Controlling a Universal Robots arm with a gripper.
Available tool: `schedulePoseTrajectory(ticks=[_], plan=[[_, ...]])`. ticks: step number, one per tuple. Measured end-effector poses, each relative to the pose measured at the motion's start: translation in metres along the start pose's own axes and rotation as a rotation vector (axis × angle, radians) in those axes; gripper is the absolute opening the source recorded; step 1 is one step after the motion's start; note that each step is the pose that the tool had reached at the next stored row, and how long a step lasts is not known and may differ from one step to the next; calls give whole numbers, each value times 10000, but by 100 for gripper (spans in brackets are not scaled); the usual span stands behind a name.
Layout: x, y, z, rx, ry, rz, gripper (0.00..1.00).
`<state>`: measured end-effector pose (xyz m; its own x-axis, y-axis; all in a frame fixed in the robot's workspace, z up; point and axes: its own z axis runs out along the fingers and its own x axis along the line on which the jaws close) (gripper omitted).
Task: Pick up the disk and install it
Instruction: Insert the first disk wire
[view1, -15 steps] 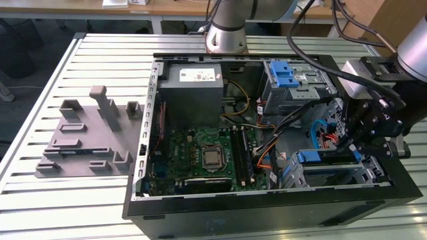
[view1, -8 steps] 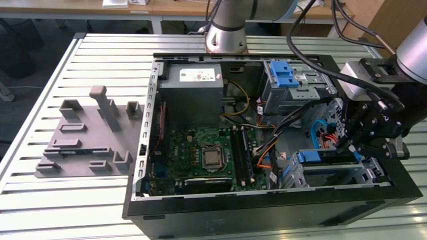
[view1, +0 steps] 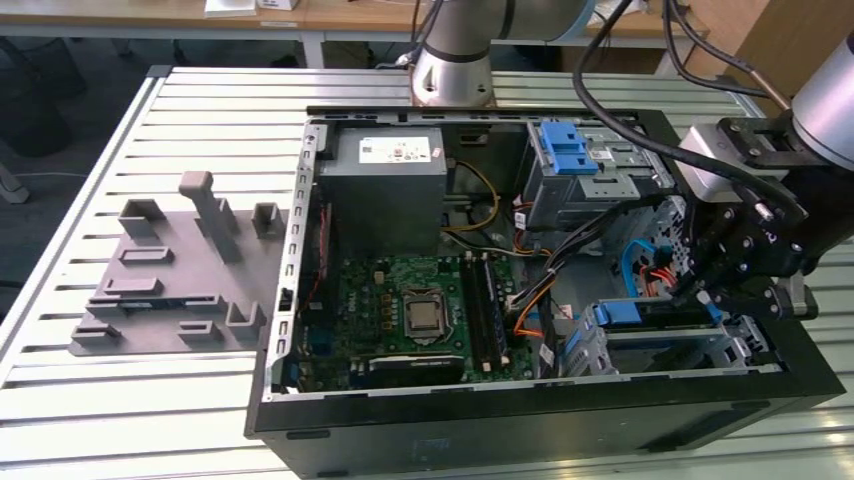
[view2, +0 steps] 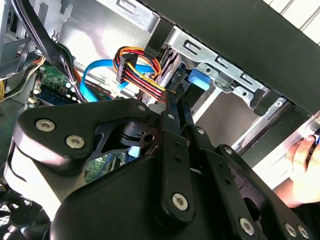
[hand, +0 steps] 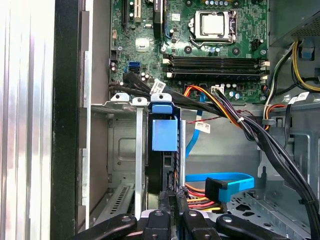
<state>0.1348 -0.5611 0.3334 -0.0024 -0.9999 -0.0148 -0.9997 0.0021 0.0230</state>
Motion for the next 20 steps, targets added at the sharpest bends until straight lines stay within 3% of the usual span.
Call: schedulePoseTrajectory(ticks=[15,20], plan=[[4,-35,36,-101,-9,1,16],[4,-36,9,-121,-10,2,24]])
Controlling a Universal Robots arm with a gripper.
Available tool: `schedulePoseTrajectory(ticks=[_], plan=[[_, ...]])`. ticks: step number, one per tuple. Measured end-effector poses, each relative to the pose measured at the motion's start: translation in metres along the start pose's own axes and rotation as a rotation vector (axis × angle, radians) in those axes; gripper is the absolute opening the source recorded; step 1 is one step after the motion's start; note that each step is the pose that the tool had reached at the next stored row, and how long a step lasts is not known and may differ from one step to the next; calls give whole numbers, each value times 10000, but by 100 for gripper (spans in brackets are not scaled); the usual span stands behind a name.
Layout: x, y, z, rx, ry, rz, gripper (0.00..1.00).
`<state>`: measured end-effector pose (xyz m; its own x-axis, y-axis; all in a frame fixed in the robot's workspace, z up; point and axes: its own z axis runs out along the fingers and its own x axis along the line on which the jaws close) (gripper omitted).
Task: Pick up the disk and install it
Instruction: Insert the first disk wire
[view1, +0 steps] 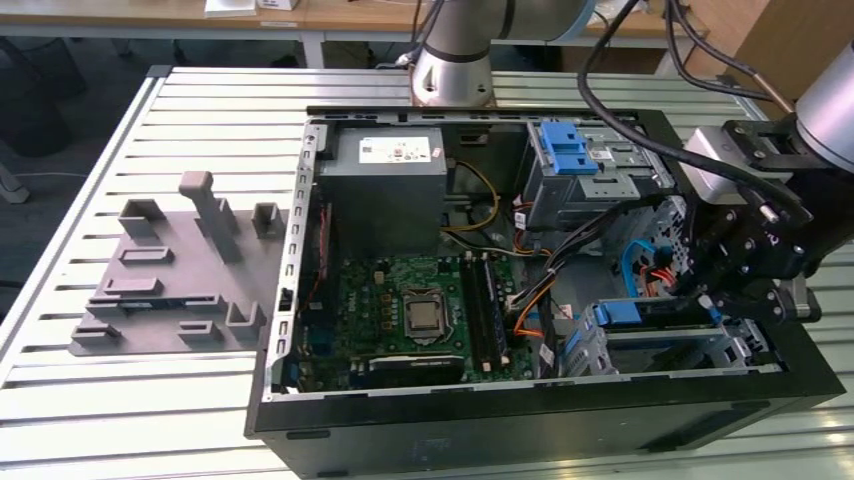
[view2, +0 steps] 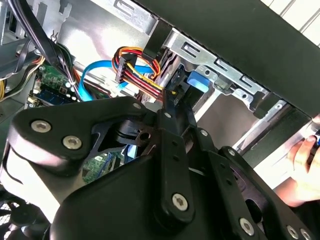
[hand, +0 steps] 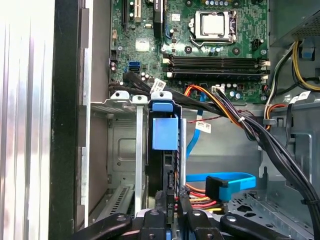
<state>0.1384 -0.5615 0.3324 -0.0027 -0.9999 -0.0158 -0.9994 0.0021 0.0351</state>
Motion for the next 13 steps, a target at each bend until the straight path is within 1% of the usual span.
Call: schedulePoseTrajectory(ticks=[3,6,7,8,9,10,13], plan=[[-1,1,-49,-15,1,0,24],[-1,2,-71,-32,-4,0,24],[-1,2,-77,-36,-1,0,22],[-2,2,-81,-37,0,0,16],[-2,3,-82,-38,-3,0,16],[-2,2,-84,-39,-3,0,11],[-2,3,-91,-41,0,0,11]])
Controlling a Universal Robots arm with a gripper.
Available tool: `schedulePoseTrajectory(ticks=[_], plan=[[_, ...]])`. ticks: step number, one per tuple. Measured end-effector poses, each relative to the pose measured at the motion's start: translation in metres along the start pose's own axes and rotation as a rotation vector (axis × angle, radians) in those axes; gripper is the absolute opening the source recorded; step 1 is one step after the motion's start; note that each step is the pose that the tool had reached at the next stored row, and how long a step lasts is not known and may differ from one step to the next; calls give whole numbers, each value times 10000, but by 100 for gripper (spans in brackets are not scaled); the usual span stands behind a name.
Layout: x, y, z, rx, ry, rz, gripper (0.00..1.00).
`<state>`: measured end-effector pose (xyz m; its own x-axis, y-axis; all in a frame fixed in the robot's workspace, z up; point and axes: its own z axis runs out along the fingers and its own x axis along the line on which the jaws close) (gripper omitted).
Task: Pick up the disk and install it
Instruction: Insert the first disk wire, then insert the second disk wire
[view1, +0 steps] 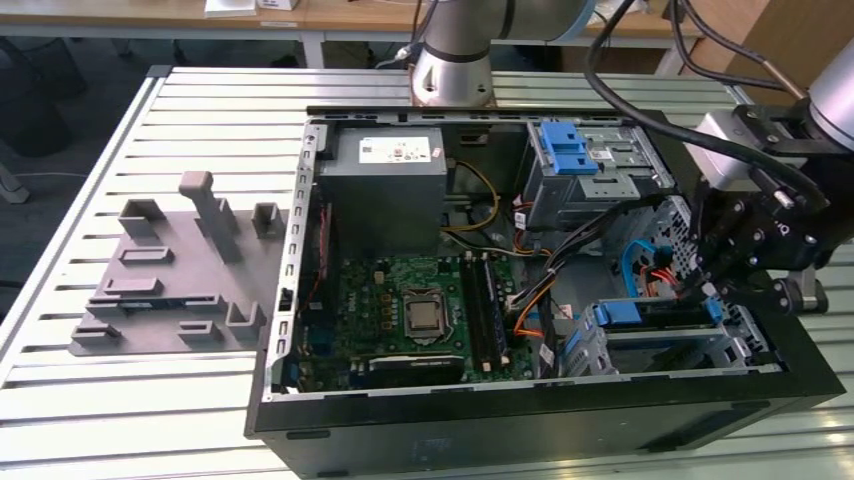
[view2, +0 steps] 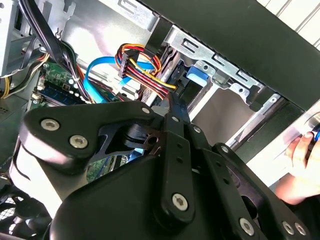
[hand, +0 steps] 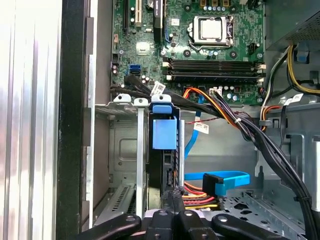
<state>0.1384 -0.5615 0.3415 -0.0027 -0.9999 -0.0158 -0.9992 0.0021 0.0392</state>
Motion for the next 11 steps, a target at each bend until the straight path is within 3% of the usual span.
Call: schedulePoseTrajectory(ticks=[11], plan=[[0,1,-26,-1,0,0,11]])
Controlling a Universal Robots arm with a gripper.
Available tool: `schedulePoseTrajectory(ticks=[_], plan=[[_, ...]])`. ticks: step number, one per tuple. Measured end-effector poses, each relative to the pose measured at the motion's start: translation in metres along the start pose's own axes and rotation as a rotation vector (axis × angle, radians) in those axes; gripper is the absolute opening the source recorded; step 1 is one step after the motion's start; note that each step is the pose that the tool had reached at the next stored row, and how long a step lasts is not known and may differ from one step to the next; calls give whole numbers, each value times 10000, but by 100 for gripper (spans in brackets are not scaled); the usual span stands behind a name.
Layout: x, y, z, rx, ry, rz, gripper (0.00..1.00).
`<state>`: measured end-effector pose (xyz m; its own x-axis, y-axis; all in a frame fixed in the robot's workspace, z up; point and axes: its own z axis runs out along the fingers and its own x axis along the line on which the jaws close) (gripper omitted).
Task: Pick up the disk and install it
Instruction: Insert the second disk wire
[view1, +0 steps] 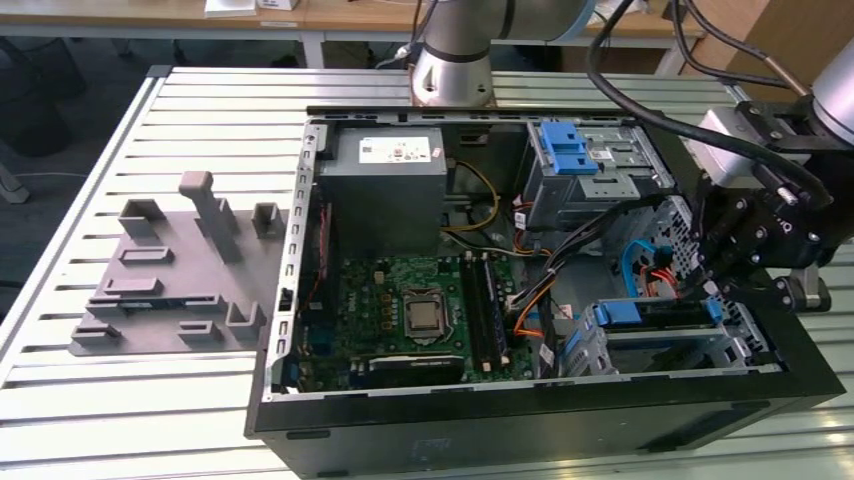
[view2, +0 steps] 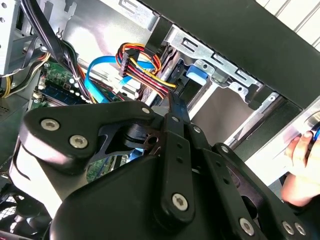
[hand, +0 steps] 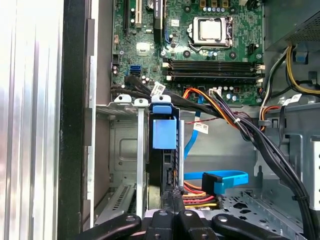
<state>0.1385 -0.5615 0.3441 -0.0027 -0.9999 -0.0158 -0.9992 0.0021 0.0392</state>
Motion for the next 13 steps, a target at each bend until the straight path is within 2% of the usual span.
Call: schedulePoseTrajectory(ticks=[9,13], plan=[[-1,9,-84,0,-9,0,11],[-1,46,-101,0,-119,-5,11]])
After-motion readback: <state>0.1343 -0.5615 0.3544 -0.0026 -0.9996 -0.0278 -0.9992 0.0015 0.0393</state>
